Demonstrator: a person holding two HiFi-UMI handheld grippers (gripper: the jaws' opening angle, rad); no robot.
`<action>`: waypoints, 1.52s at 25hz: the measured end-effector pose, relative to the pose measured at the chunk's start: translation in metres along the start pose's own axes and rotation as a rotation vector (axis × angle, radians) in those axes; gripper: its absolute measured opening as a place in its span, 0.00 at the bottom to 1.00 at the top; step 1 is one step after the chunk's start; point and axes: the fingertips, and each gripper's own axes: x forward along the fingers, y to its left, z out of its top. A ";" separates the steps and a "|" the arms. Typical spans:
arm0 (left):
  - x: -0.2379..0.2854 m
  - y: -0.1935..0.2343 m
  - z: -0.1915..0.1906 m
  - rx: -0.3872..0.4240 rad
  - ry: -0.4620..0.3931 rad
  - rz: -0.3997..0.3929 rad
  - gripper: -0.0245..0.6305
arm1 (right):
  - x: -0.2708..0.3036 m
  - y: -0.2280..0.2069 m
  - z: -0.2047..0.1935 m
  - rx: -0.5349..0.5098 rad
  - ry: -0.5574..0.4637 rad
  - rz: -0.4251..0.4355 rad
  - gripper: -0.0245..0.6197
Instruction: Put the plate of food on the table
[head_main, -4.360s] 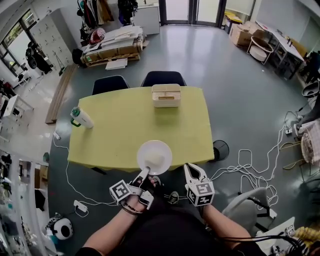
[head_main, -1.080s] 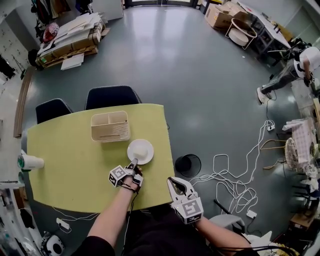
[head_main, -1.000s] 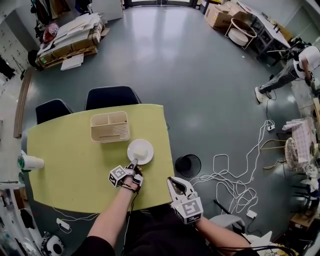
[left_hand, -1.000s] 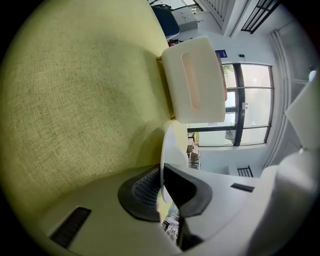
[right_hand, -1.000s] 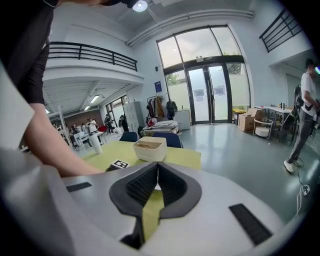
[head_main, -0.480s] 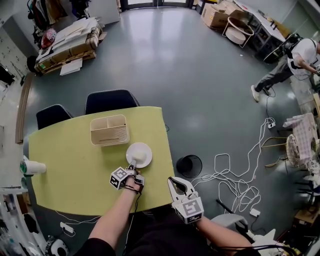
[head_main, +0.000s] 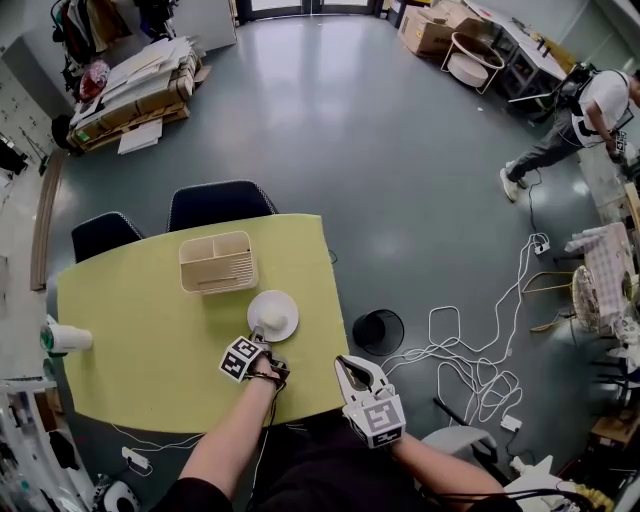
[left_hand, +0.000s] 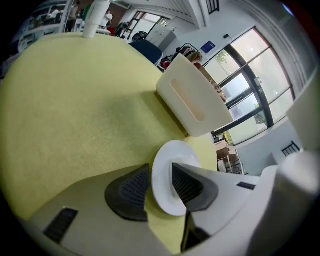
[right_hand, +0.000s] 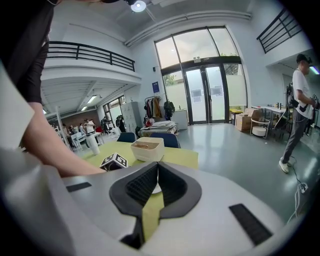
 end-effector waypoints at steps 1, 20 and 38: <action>-0.001 0.000 0.002 0.016 -0.009 0.004 0.23 | 0.000 0.001 -0.001 -0.001 0.002 0.003 0.06; -0.150 -0.034 0.062 0.580 -0.154 -0.253 0.05 | 0.020 0.020 0.018 0.078 -0.036 0.010 0.06; -0.326 -0.086 0.113 0.988 -0.325 -0.489 0.05 | 0.009 0.119 0.057 0.092 -0.105 -0.022 0.06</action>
